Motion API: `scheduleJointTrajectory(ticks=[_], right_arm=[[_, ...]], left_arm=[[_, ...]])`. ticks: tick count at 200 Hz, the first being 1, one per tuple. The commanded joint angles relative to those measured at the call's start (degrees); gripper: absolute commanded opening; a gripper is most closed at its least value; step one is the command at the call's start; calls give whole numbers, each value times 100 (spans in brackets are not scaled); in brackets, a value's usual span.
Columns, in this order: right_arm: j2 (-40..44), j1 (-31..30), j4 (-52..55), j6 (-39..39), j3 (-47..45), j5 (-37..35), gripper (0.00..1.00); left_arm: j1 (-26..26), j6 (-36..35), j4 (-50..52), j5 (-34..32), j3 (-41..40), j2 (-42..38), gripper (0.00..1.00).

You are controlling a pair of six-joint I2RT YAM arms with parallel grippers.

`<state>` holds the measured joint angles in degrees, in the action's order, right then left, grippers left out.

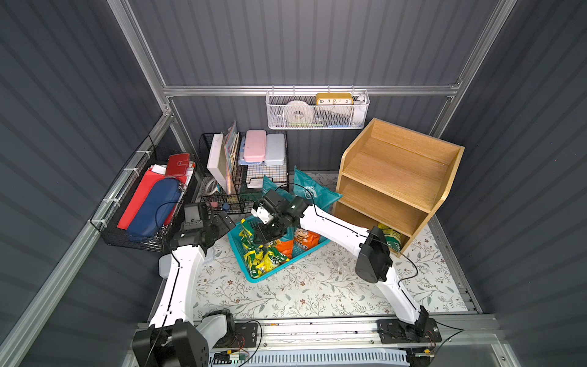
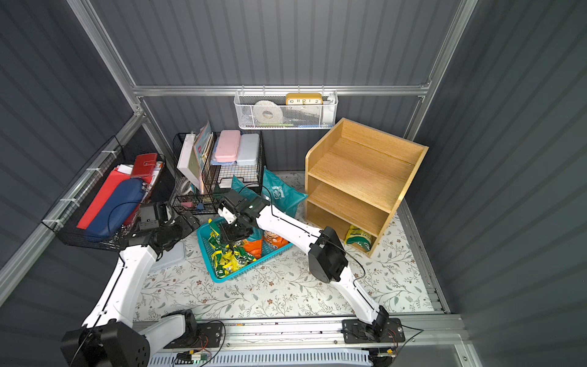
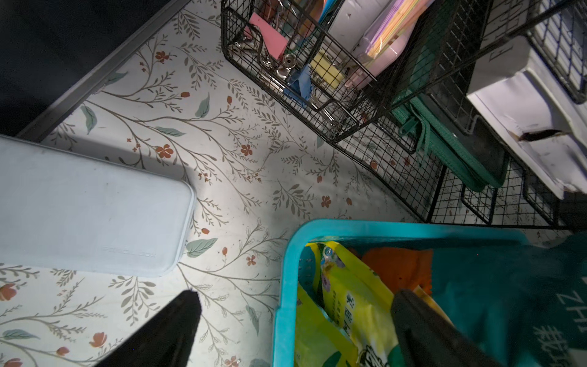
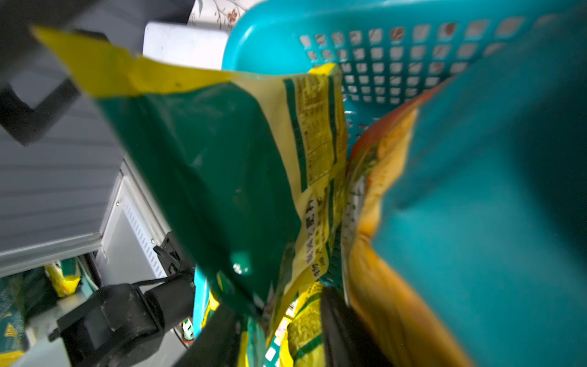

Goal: Take down the fertilizer bag from the shelf
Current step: Place the fertilizer bag in the storage box, then pick up the fertilizer bag from the shelf.

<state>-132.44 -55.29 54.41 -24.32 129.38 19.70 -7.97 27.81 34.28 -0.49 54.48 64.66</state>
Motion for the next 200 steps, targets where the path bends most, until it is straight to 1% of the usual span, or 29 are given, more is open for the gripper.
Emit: scheduleJointTrajectory(ticks=[1, 23, 51, 67, 79, 89, 102, 112, 131, 136, 154, 161, 177, 200], right_arm=[[980, 106, -85, 550, -150, -769, 51], [1935, 123, -185, 894, -803, -1328, 52], [3328, 191, -311, 1271, -2251, -2270, 55], [3980, 291, -29, 1362, -3006, -2943, 55], [4407, 367, 251, 1390, -3559, -3459, 56], [4729, 408, 510, 1352, -3995, -3939, 58], [5060, 465, 855, 1237, -4544, -4488, 61], [5234, 505, 1136, 1123, -4861, -4742, 62], [5351, 528, 1588, 961, -5302, -5107, 62], [5337, 528, 1693, 932, -5402, -5220, 64], [5138, 545, 1985, 981, -5617, -5625, 65], [5018, 573, 1957, 1046, -5656, -5807, 67], [4649, 654, 1950, 1259, -5582, -5896, 67], [3848, 835, 2194, 1397, -5322, -6099, 68]], left_arm=[[-21, 58, -9, 255, 154, -4, 99], [-21, 49, -1, 355, 245, -12, 99], [-21, -4, -61, 418, 296, -13, 99], [-21, 60, -136, 615, 308, 10, 99], [-14, 108, -150, 882, 366, 50, 99], [-12, 148, -149, 1120, 447, 91, 99], [-4, 210, -154, 1305, 557, 123, 99], [5, 248, -174, 1367, 620, 125, 99], [23, 315, -232, 1409, 691, 103, 99], [28, 334, -245, 1434, 690, 103, 99], [64, 423, -318, 1550, 637, 130, 99], [84, 475, -361, 1592, 595, 142, 99], [126, 553, -430, 1674, 504, 147, 99], [169, 576, -429, 1688, 474, 119, 99]])
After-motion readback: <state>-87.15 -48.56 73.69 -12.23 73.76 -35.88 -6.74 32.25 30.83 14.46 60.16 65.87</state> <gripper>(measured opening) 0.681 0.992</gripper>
